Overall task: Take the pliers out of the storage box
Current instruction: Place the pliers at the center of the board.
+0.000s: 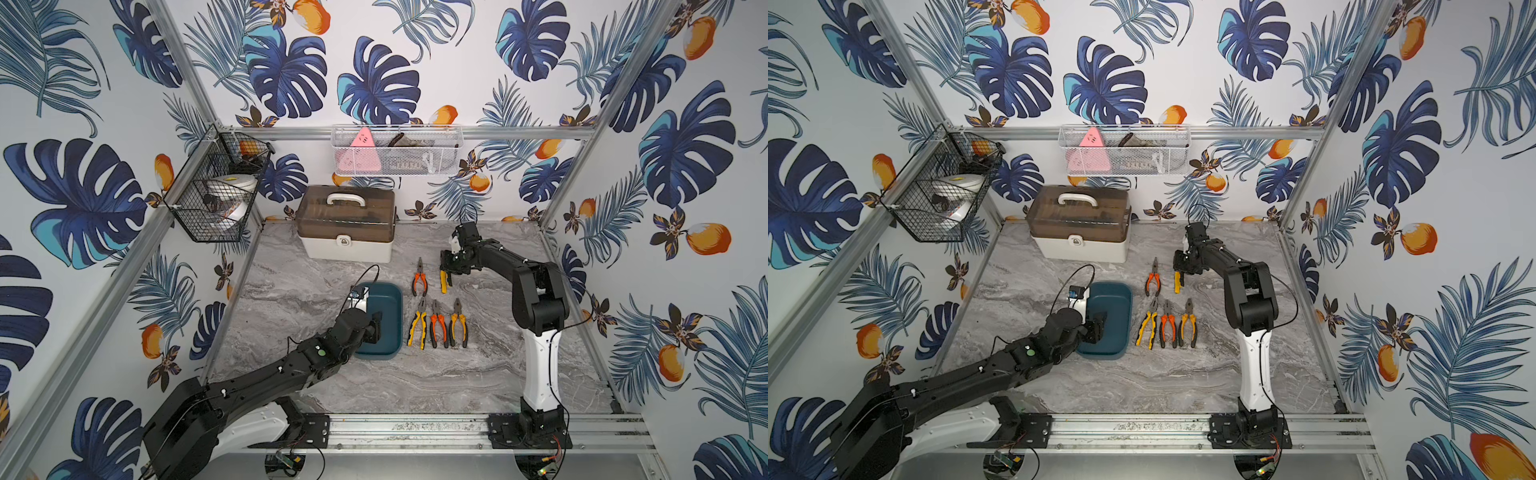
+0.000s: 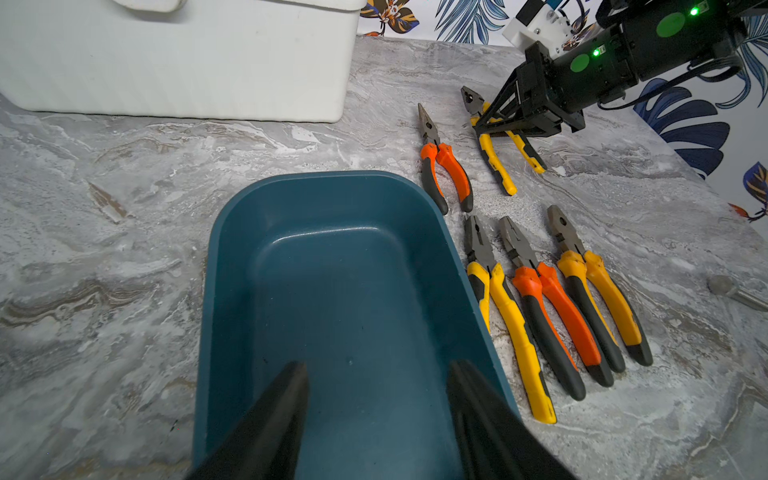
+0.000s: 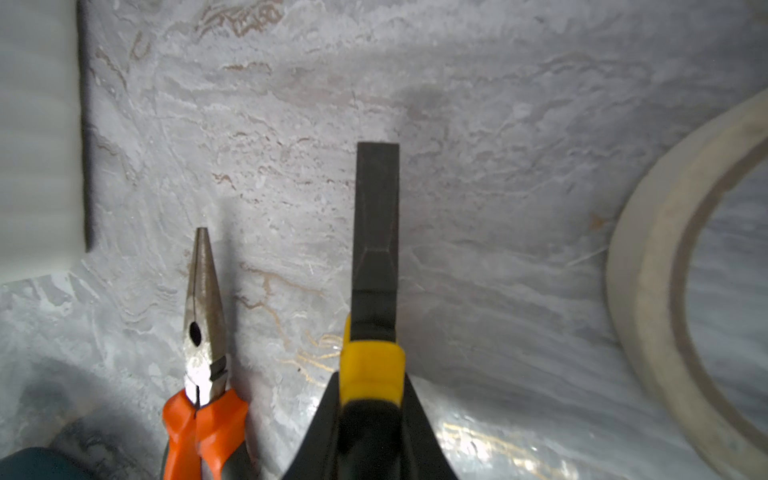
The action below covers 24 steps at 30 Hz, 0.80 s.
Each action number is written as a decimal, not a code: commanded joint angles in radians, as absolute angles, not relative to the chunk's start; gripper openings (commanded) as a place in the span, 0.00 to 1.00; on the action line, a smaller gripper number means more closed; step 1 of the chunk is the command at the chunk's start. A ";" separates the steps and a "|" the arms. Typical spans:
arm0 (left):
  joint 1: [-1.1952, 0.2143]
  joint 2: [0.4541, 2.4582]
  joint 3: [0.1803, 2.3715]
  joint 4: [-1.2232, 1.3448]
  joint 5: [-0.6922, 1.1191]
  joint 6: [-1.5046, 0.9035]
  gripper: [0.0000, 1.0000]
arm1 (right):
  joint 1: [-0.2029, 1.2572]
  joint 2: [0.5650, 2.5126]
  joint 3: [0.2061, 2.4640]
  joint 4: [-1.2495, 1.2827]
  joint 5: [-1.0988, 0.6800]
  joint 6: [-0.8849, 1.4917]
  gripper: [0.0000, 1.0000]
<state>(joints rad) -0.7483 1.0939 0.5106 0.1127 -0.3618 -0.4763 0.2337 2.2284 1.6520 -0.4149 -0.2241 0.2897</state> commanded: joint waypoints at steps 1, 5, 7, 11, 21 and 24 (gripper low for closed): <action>-0.748 1.095 0.520 0.130 -0.359 -0.475 0.62 | 0.215 2.231 1.599 -0.354 -0.358 0.391 0.00; -0.747 1.088 0.518 0.124 -0.367 -0.474 0.61 | 0.183 2.228 1.508 -0.196 -0.488 0.513 0.00; -0.747 1.083 0.516 0.126 -0.367 -0.474 0.62 | 0.181 2.221 1.482 -0.164 -0.502 0.538 0.00; -0.747 1.088 0.517 0.128 -0.362 -0.474 0.62 | 0.181 2.193 1.412 -0.088 -0.524 0.583 0.00; -0.748 1.095 0.520 0.130 -0.357 -0.477 0.61 | 0.183 2.154 1.343 -0.015 -0.547 0.618 0.00; -0.748 1.092 0.521 0.125 -0.360 -0.477 0.61 | 0.184 2.161 1.328 0.028 -0.564 0.648 0.00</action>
